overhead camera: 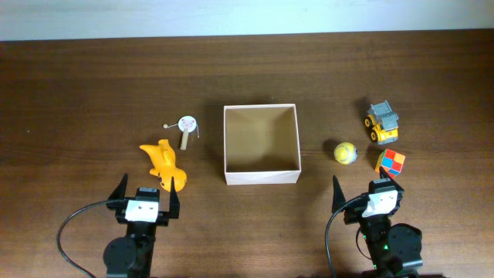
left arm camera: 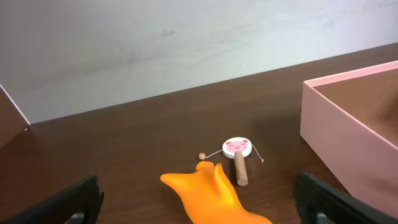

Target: Pack container

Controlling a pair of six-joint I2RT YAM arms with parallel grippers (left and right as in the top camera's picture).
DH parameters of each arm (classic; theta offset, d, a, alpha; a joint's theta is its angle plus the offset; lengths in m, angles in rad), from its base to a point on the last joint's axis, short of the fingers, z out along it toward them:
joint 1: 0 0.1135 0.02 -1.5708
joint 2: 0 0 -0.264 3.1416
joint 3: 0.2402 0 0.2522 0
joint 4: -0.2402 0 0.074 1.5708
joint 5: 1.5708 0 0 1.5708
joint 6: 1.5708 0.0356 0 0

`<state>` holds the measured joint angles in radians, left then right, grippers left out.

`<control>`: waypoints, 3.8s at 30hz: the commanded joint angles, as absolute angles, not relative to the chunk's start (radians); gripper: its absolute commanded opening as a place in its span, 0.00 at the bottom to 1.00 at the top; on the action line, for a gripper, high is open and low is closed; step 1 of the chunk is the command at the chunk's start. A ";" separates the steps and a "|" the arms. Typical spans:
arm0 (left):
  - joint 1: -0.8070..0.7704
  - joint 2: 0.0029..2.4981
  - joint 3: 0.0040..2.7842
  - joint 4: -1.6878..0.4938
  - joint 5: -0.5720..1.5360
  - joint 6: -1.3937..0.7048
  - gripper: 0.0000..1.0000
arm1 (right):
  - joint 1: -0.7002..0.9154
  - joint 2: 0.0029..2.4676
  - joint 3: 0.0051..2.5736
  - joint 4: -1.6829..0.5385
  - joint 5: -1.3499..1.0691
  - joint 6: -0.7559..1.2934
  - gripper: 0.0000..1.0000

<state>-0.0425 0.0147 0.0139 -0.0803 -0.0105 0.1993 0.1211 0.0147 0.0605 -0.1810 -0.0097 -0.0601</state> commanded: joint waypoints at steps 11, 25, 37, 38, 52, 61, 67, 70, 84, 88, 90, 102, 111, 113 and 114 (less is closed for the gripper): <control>-0.041 0.006 0.009 -0.083 0.001 0.215 0.99 | 0.118 0.004 0.051 -0.178 -0.023 -0.064 0.99; -0.041 0.006 0.009 -0.083 0.001 0.215 0.99 | 0.118 0.004 0.051 -0.178 -0.023 -0.064 0.99; -0.041 0.006 0.009 -0.083 0.001 0.215 0.99 | 0.118 0.004 0.051 -0.178 -0.022 -0.064 0.99; -0.041 0.006 0.009 -0.083 0.001 0.215 0.99 | 0.117 0.004 0.051 -0.178 -0.022 -0.064 0.99; -0.041 0.006 0.009 -0.083 0.001 0.215 0.99 | 0.117 0.177 0.344 -0.278 -0.032 0.129 0.99; -0.041 0.006 0.009 -0.083 0.001 0.215 0.99 | 0.116 0.831 1.092 -0.789 0.037 0.090 0.99; -0.041 0.006 0.009 -0.083 0.001 0.215 0.99 | 0.117 1.227 1.425 -0.979 0.012 0.086 0.99; -0.041 0.006 0.009 -0.083 0.001 0.215 0.99 | 0.116 1.374 1.429 -1.012 0.007 0.057 0.99; -0.041 0.006 0.009 -0.083 0.001 0.215 0.99 | -0.038 1.629 1.429 -0.901 0.012 -0.083 0.99; -0.041 0.006 0.009 -0.083 0.001 0.215 0.99 | -0.138 1.684 1.427 -0.831 0.015 -0.210 0.99; -0.041 0.006 0.009 -0.083 0.001 0.215 0.99 | -0.173 1.709 1.427 -0.801 0.014 -0.210 0.99; -0.041 0.006 0.009 -0.083 0.001 0.215 0.99 | -0.242 1.864 1.427 -0.728 -0.109 -0.288 0.99; -0.041 0.006 0.009 -0.083 0.001 0.215 0.99 | -0.243 1.964 1.427 -0.695 -0.150 -0.307 0.99; -0.041 0.006 0.009 -0.083 0.001 0.215 0.99 | -0.243 1.977 1.427 -0.691 -0.150 -0.307 0.99; -0.041 0.006 0.009 -0.083 0.001 0.215 0.99 | -0.243 1.983 1.427 -0.690 -0.150 -0.307 0.99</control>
<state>-0.0425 0.0139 0.0132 -0.0795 -0.0105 0.1993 -0.2424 1.9656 1.4200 -0.6968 -0.1295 -0.2955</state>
